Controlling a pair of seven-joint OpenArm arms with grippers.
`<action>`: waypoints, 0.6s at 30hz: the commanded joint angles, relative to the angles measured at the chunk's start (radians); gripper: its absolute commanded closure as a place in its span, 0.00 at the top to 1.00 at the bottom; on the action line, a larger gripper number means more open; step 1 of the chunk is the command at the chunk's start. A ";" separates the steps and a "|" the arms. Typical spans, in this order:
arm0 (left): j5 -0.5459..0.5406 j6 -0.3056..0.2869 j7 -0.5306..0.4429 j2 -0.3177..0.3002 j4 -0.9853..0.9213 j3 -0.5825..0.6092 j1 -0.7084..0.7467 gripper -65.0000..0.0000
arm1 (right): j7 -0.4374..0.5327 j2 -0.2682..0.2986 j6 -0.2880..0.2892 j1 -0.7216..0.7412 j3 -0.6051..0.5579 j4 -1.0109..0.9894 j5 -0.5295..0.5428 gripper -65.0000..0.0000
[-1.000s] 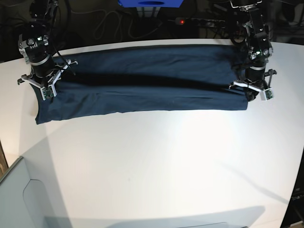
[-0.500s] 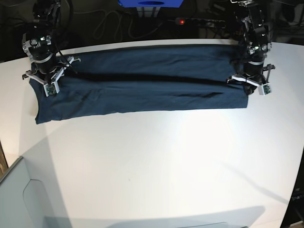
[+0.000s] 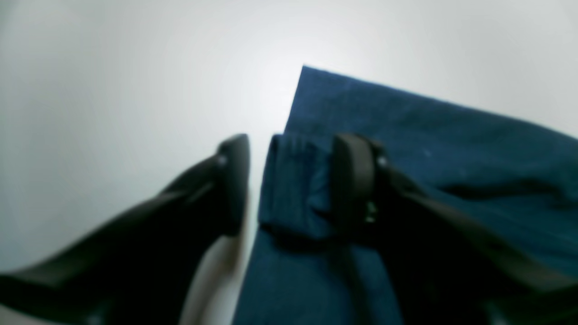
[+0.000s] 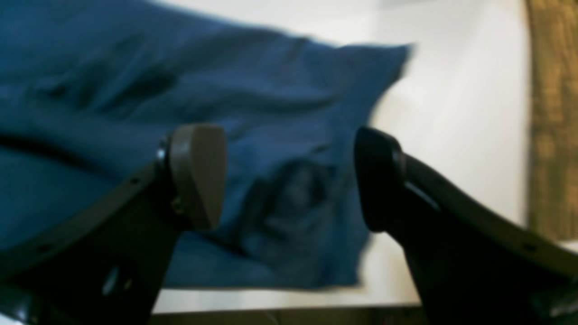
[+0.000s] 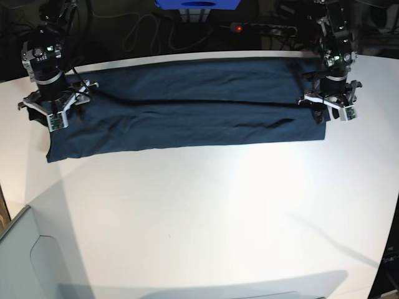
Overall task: Fold the T-shirt properly
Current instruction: 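Hold the folded strip with both grippers and adjust its edges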
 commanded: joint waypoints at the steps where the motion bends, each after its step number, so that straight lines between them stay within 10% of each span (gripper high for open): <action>1: -0.005 0.003 -0.021 -0.009 0.030 -0.007 0.005 0.47 | 0.022 -0.010 -0.007 0.004 0.011 0.027 0.008 0.65; 18: -0.005 0.003 -0.021 -0.009 0.037 -0.009 0.000 0.57 | 0.093 -0.015 -0.007 0.081 0.069 -0.247 0.008 0.65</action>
